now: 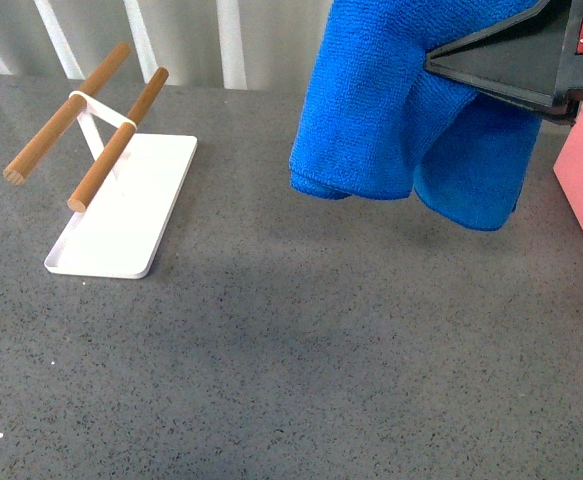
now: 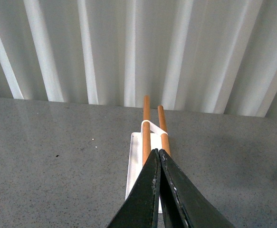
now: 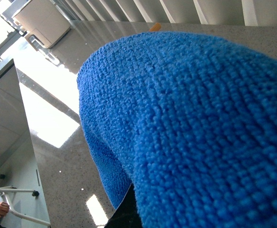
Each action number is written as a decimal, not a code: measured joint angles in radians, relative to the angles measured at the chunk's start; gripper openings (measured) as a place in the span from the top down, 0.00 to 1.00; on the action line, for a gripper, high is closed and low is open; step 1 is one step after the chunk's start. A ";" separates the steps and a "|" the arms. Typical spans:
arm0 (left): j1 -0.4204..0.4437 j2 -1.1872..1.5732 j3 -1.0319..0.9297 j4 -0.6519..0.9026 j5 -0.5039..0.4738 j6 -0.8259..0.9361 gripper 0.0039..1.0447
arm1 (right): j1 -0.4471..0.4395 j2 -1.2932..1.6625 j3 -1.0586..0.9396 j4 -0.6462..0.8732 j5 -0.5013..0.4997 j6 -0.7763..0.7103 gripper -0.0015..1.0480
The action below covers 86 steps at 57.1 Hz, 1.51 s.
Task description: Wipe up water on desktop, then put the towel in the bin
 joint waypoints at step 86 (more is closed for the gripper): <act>0.000 -0.324 0.000 -0.331 0.001 0.002 0.06 | -0.007 0.473 0.391 -0.756 0.727 -0.698 0.96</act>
